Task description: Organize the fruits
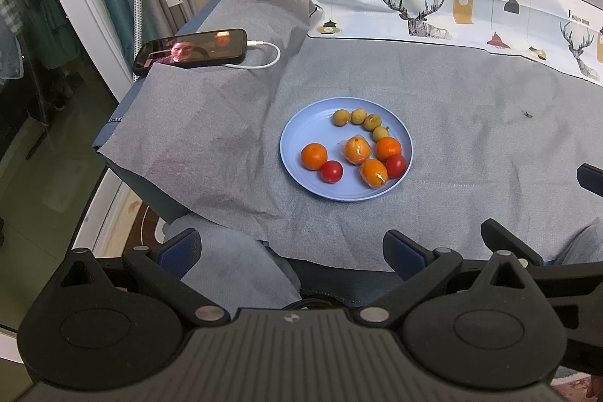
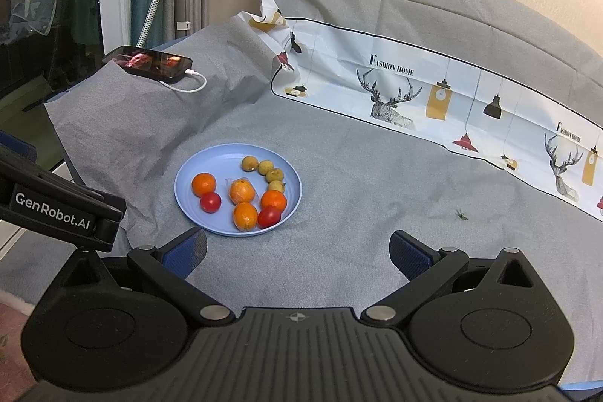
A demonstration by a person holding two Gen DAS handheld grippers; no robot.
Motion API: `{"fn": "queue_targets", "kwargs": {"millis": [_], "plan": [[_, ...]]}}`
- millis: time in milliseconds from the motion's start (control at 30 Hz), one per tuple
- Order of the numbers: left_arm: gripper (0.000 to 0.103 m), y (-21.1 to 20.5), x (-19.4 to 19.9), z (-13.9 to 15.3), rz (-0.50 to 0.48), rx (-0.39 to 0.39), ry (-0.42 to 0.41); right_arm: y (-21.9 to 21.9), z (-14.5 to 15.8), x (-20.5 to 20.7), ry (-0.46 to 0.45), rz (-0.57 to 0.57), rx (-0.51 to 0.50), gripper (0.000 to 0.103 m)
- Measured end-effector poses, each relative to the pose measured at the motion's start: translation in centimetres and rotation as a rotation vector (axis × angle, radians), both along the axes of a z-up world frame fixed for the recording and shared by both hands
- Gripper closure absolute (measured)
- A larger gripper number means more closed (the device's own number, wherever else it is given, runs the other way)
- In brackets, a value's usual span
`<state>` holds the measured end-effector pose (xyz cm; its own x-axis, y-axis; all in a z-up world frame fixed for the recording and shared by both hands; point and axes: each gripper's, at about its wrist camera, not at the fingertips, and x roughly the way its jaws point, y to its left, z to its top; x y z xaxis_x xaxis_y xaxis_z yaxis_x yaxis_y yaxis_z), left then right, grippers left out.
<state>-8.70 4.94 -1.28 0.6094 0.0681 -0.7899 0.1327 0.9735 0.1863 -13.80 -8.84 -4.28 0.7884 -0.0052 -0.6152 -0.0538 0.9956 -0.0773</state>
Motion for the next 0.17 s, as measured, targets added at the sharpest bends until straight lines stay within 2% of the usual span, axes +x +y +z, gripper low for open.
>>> {"fn": "queue_targets", "kwargs": {"millis": [167], "plan": [[0.000,-0.19,0.08,0.01,-0.004,0.008,-0.005,-0.09,-0.07,0.15,0.008,-0.002,0.001,0.001]]}}
